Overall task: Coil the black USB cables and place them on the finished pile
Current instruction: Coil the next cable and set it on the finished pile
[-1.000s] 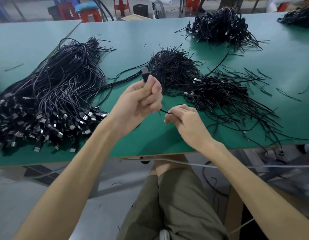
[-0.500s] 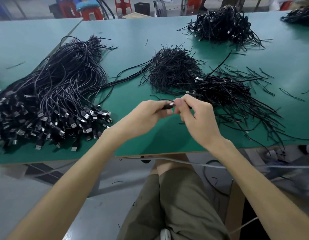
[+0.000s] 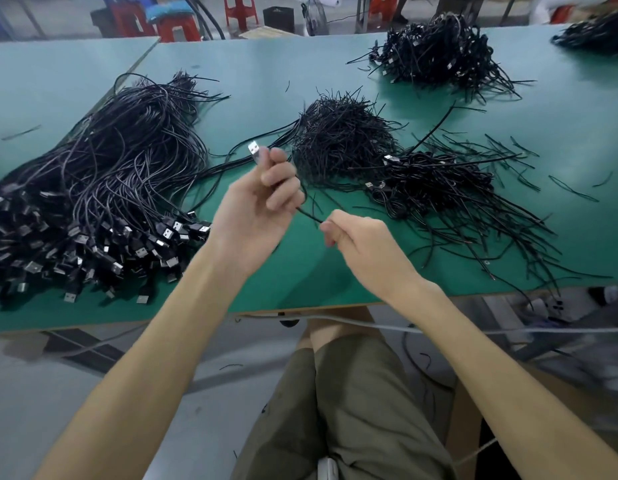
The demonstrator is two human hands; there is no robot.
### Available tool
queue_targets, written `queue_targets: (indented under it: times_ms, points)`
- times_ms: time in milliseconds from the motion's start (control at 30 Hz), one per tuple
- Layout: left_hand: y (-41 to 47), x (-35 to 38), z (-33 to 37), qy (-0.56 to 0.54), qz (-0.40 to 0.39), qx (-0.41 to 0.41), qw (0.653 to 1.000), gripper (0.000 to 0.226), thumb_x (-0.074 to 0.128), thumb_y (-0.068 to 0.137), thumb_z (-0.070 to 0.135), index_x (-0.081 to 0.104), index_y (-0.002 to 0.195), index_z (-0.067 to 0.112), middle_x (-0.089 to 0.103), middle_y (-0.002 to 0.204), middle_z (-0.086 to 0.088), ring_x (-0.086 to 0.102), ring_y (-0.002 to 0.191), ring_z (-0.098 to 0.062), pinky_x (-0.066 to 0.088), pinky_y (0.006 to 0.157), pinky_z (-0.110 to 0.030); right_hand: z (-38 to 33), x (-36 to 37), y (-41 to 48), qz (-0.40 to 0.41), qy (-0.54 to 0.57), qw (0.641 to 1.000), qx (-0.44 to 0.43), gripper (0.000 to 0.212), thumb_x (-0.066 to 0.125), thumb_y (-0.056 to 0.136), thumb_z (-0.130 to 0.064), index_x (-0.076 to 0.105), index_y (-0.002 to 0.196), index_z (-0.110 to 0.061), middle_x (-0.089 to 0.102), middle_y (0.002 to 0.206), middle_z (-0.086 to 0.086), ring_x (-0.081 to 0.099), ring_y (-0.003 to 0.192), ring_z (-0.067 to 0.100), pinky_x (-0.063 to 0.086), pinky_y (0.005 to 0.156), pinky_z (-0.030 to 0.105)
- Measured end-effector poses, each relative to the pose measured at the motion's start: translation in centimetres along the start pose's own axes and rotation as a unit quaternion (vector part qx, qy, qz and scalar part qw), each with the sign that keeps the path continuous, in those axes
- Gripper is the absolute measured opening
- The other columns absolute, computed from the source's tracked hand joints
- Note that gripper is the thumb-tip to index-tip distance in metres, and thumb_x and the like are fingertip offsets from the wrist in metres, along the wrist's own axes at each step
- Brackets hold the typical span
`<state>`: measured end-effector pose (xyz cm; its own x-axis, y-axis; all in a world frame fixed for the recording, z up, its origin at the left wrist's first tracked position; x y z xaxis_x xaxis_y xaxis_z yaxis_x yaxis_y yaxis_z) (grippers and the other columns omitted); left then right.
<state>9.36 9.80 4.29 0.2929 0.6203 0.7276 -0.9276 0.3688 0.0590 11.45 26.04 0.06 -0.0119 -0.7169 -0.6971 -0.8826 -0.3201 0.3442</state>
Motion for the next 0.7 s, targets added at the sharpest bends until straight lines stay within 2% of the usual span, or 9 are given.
queue_targets:
  times_ms: [100, 200, 267, 300, 367, 467, 533, 633, 700]
  points:
    - [-0.6, -1.0, 1.5, 0.299, -0.027, 0.039, 0.953, 0.03, 0.049, 0.104, 0.027, 0.061, 0.076, 0.023, 0.041, 0.063, 0.009, 0.029, 0.052, -0.007, 0.024, 0.053, -0.02, 2.2, -1.0, 0.6, -0.008, -0.102, 0.994, 0.022, 0.036, 0.051, 0.106, -0.029, 0.063, 0.084, -0.002, 0.069, 0.081, 0.002, 0.06, 0.076, 0.027, 0.044, 0.082, 0.042]
    - [-1.1, -1.7, -0.4, 0.674, -0.112, -0.016, 0.73, 0.029, 0.052, 0.098, 0.034, 0.069, 0.075, 0.031, 0.057, 0.058, 0.012, 0.048, 0.051, -0.006, 0.038, 0.052, -0.019, 2.8, -1.8, 1.7, 0.034, -0.152, 0.987, 0.024, 0.04, 0.054, 0.104, -0.033, 0.062, 0.078, -0.004, 0.067, 0.078, 0.008, 0.059, 0.076, 0.029, 0.043, 0.085, 0.044]
    - [-0.9, -2.3, -2.2, 0.754, -0.094, -0.032, 0.649, 0.023, 0.052, 0.103, 0.034, 0.068, 0.087, 0.03, 0.072, 0.076, 0.013, 0.066, 0.069, -0.008, 0.053, 0.071, -0.027, 2.2, -1.9, 1.8, 0.082, -0.094, 0.992, 0.009, 0.041, 0.051, 0.106, -0.031, 0.057, 0.072, -0.008, 0.058, 0.068, -0.005, 0.053, 0.068, 0.017, 0.041, 0.082, 0.041]
    - [-0.8, -2.6, -2.7, 0.749, -0.049, 0.0, 0.661, 0.019, 0.052, 0.106, 0.029, 0.069, 0.097, 0.028, 0.075, 0.092, 0.011, 0.069, 0.084, -0.011, 0.054, 0.084, -0.031, 1.6, -1.8, 1.8, 0.103, -0.047, 0.994, -0.005, 0.042, 0.049, 0.107, -0.029, 0.055, 0.072, -0.008, 0.051, 0.065, -0.012, 0.048, 0.064, 0.01, 0.039, 0.076, 0.038]
    - [-0.6, -3.3, -3.1, 0.657, 0.046, 0.07, 0.749, 0.023, 0.051, 0.107, 0.021, 0.069, 0.122, 0.017, 0.071, 0.106, 0.01, 0.064, 0.095, -0.01, 0.052, 0.092, -0.031, 0.1, -1.6, 1.6, 0.127, 0.017, 0.991, -0.023, 0.041, 0.045, 0.109, -0.027, 0.054, 0.073, -0.008, 0.044, 0.063, -0.016, 0.043, 0.06, 0.005, 0.033, 0.066, 0.03]
    - [-0.1, -2.7, -4.0, 0.367, 0.073, 0.065, 0.925, 0.035, 0.043, 0.109, 0.024, 0.059, 0.137, 0.01, 0.069, 0.126, 0.005, 0.061, 0.116, -0.012, 0.048, 0.103, -0.029, -1.7, -0.8, 0.8, 0.131, 0.054, 0.989, -0.038, 0.038, 0.044, 0.108, -0.021, 0.054, 0.074, -0.008, 0.043, 0.062, -0.017, 0.04, 0.057, 0.006, 0.031, 0.063, 0.024]
    - [0.5, -1.6, -4.1, 0.15, 0.058, 0.045, 0.986, 0.043, 0.031, 0.111, 0.028, 0.051, 0.142, 0.006, 0.062, 0.141, -0.006, 0.057, 0.132, -0.018, 0.046, 0.11, -0.032, -2.4, 0.0, 0.2, 0.114, 0.031, 0.991, -0.06, 0.038, 0.045, 0.107, -0.022, 0.054, 0.074, -0.005, 0.047, 0.065, -0.013, 0.041, 0.059, 0.011, 0.033, 0.066, 0.026]
    - [0.6, -1.0, -2.1, -0.059, 0.065, 0.028, 0.996, 0.042, 0.028, 0.112, 0.03, 0.06, 0.123, 0.004, 0.074, 0.105, -0.001, 0.07, 0.093, -0.013, 0.052, 0.089, -0.026, -1.8, 1.3, 0.1, 0.061, -0.017, 0.996, -0.069, 0.039, 0.047, 0.106, -0.024, 0.055, 0.074, -0.003, 0.05, 0.067, -0.005, 0.04, 0.062, 0.014, 0.039, 0.074, 0.034]
    - [0.1, -1.1, -0.7, -0.048, 0.068, 0.023, 0.996, 0.034, 0.037, 0.111, 0.029, 0.062, 0.099, 0.01, 0.051, 0.066, 0.008, 0.044, 0.054, -0.01, 0.041, 0.062, -0.021, -0.4, 0.9, 0.6, 0.033, -0.059, 0.997, -0.038, 0.04, 0.047, 0.107, -0.027, 0.056, 0.076, -0.002, 0.054, 0.069, 0.0, 0.047, 0.064, 0.021, 0.042, 0.082, 0.043]
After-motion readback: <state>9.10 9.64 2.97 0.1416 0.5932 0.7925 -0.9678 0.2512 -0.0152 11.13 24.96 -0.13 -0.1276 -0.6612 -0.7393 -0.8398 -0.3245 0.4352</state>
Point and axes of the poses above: each hand's wrist, its own y-axis towards the middle knuckle, its own x-axis out of the palm, z = x × y, the point moved 3 cm from there along y, towards the middle knuckle
